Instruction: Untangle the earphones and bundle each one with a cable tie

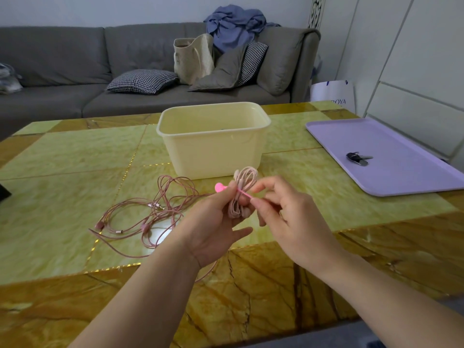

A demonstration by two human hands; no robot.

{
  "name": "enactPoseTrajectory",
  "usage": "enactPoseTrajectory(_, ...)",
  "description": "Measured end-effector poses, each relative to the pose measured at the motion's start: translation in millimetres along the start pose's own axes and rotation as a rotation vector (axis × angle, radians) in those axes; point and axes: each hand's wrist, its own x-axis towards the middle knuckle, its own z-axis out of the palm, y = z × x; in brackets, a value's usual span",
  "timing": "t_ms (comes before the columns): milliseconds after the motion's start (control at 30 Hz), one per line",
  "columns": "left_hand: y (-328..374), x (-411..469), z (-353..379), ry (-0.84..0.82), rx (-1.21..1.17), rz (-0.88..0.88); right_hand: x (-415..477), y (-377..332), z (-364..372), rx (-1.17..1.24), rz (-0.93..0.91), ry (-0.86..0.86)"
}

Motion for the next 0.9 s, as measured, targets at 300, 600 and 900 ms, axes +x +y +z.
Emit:
enactPoseTrajectory(300,1,-7,2,-0.109,0.020,0.078,20,16,-39,0.660,0.642,-0.447)
enactPoseTrajectory(600,-13,-11,10,-0.211,0.347,0.188,17,37,-54,0.643,0.695,-0.585)
enactPoseTrajectory(900,-18,-15,12,-0.243,0.832,0.138,23,26,-56,0.397,0.656,-0.547)
